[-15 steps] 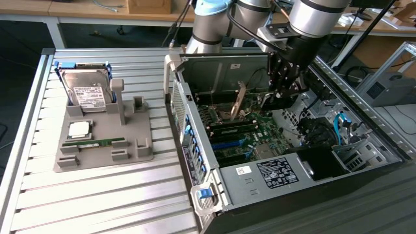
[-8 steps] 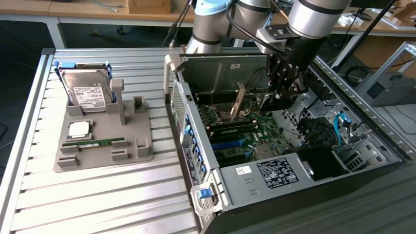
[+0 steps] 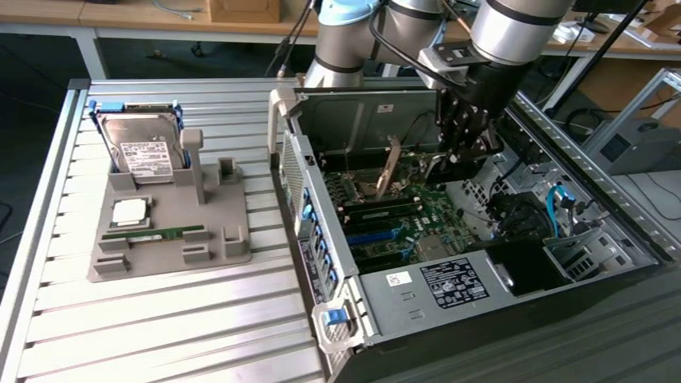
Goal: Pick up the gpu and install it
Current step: 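Insert the gpu into the slot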
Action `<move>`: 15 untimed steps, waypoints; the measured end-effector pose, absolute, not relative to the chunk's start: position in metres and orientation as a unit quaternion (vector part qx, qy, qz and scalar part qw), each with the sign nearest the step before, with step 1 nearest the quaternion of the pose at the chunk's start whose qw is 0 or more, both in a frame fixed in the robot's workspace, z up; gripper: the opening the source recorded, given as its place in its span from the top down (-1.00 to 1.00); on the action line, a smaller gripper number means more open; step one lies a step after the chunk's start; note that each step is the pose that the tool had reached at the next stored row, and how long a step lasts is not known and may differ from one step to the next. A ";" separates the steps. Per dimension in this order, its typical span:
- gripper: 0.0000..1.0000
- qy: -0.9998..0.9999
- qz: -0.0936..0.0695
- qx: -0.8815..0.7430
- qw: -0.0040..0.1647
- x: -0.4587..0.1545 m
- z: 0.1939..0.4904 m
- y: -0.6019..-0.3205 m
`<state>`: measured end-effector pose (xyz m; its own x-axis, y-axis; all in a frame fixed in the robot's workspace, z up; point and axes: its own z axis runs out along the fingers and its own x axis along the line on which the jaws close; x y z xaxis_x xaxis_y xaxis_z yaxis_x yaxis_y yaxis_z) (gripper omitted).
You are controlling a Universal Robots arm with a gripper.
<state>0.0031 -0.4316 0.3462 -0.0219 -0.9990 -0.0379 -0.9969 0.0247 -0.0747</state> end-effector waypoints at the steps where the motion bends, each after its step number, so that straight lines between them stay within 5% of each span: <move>1: 0.46 0.715 -0.013 -0.698 0.040 0.003 0.346 -0.432; 15: 0.46 0.715 -0.013 -0.698 0.040 0.001 0.343 -0.432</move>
<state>0.0012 -0.4325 0.3426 -0.0218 -0.9990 -0.0379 -0.9969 0.0246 -0.0748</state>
